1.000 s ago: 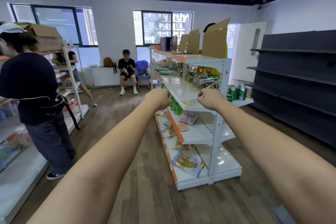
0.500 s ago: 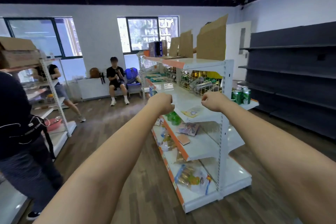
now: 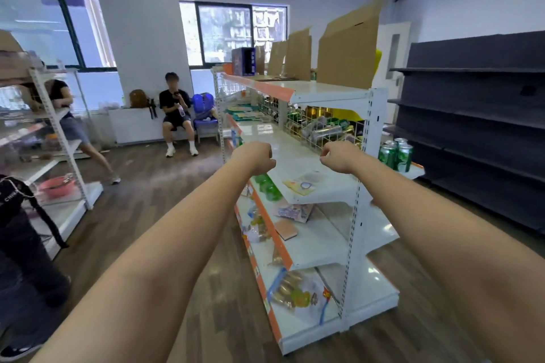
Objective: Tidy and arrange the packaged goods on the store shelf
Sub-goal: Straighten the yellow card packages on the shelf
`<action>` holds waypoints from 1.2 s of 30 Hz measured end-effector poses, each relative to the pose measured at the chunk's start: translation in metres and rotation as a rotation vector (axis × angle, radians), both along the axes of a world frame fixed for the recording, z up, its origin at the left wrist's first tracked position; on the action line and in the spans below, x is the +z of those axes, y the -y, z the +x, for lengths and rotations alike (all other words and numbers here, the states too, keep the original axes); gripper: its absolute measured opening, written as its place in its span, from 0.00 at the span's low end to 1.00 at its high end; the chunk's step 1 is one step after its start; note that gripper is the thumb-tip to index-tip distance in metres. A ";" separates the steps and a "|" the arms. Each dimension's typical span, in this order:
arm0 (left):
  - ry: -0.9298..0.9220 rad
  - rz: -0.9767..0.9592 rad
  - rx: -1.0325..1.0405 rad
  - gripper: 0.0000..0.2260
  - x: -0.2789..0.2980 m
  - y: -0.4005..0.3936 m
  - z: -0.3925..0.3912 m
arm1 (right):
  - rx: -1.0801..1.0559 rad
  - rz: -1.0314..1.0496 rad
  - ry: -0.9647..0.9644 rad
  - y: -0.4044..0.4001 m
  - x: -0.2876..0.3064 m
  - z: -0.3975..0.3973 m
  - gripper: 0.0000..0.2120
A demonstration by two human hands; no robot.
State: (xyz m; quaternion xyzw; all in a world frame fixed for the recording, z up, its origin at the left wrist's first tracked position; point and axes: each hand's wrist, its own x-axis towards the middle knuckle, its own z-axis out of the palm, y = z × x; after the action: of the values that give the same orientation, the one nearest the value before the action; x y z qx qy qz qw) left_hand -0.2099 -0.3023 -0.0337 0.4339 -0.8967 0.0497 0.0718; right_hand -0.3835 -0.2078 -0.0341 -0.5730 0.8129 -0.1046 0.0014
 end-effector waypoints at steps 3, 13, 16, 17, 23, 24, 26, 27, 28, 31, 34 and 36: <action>-0.012 0.001 0.020 0.18 0.006 0.018 -0.020 | 0.017 -0.031 -0.053 0.024 0.006 -0.024 0.13; -0.033 0.021 0.081 0.17 -0.005 0.085 -0.059 | 0.046 0.020 0.023 0.098 -0.015 -0.069 0.15; -0.016 0.028 0.079 0.16 -0.016 0.109 -0.063 | 0.039 0.033 0.019 0.120 -0.029 -0.071 0.17; -0.005 0.033 0.075 0.16 -0.019 0.117 -0.064 | 0.030 0.032 0.020 0.128 -0.033 -0.072 0.17; 0.018 0.035 0.013 0.18 -0.033 0.181 -0.062 | -0.016 0.038 0.043 0.184 -0.045 -0.077 0.17; 0.014 0.028 0.001 0.18 -0.033 0.193 -0.060 | -0.029 0.034 0.037 0.196 -0.047 -0.077 0.17; 0.011 0.015 -0.016 0.18 -0.033 0.218 -0.056 | -0.059 0.036 0.028 0.218 -0.049 -0.078 0.17; 0.013 0.013 -0.027 0.18 -0.033 0.230 -0.054 | -0.074 0.042 0.023 0.229 -0.049 -0.077 0.17; 0.015 0.012 -0.038 0.18 -0.034 0.242 -0.052 | -0.087 0.044 0.016 0.239 -0.049 -0.077 0.17; 0.010 0.019 -0.064 0.18 -0.039 0.281 -0.049 | -0.131 0.023 0.011 0.268 -0.053 -0.082 0.16; 0.001 0.048 -0.086 0.18 -0.047 0.318 -0.053 | -0.170 0.025 0.012 0.291 -0.059 -0.088 0.15; 0.005 0.072 -0.102 0.18 -0.055 0.338 -0.059 | -0.190 0.034 0.009 0.303 -0.065 -0.093 0.14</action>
State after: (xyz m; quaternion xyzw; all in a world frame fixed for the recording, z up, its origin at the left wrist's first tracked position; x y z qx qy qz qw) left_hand -0.2685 -0.6405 -0.0891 0.3900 -0.9190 0.0150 0.0563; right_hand -0.4769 -0.5112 -0.0986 -0.4928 0.8651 -0.0932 0.0050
